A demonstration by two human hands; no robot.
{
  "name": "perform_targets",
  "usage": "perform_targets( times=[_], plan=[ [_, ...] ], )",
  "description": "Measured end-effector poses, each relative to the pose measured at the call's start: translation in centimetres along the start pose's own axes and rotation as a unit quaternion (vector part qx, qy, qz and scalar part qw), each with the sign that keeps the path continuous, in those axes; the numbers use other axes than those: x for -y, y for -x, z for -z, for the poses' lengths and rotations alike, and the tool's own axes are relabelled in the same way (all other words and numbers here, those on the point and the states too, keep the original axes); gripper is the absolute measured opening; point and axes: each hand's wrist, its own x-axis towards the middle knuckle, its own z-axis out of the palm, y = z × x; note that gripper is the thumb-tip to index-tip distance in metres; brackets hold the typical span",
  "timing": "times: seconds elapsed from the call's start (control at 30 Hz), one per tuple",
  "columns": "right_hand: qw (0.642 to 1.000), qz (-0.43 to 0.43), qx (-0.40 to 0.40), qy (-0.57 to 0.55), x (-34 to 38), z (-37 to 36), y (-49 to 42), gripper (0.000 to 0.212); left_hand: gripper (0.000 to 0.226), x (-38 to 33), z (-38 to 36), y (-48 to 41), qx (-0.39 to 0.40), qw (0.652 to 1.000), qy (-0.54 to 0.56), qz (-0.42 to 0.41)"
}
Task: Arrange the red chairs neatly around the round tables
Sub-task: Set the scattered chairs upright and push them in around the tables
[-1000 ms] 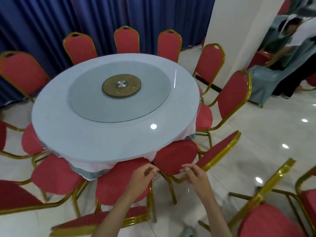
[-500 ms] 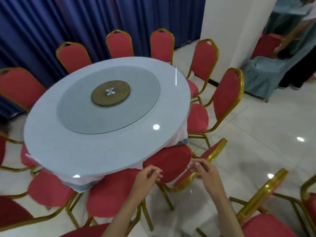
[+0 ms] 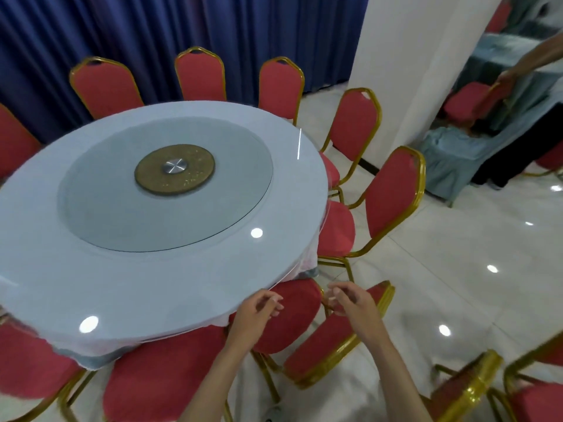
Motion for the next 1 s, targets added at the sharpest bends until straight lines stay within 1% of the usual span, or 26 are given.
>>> perform_targets(
  times=[0.1,0.2,0.37,0.53,0.7,0.83,1.0],
  plan=[
    [1.0,0.002,0.0,0.005,1.3,0.1,-2.0,0.019,0.014,-0.7,0.3,-2.1,-0.008,1.0,0.007,-0.005],
    [1.0,-0.005,0.02,0.013,1.9,-0.1,-3.7,0.019,0.014,-0.8,0.7,-3.4,-0.024,1.0,0.018,-0.007],
    [0.997,-0.018,0.044,0.059,2.1,0.3,-7.4,0.019,0.014,-0.3,0.8,-5.1,-0.044,0.998,0.044,0.009],
    [0.994,-0.012,0.068,0.086,2.6,0.7,-11.5,0.02,0.015,-0.4,0.7,-6.7,-0.073,0.996,0.047,0.015],
    [0.985,-0.012,0.131,0.115,2.8,0.4,-16.1,0.02,0.015,-1.8,0.0,-8.5,-0.107,0.993,0.045,0.021],
    [0.975,-0.017,0.179,0.129,2.8,1.6,-19.7,0.018,0.016,-3.4,-1.4,-9.2,-0.139,0.989,0.026,0.034],
    [0.971,-0.026,0.207,0.116,1.9,3.5,-23.9,0.017,0.015,-4.3,-3.1,-9.7,-0.178,0.983,-0.007,0.052]
  ],
)
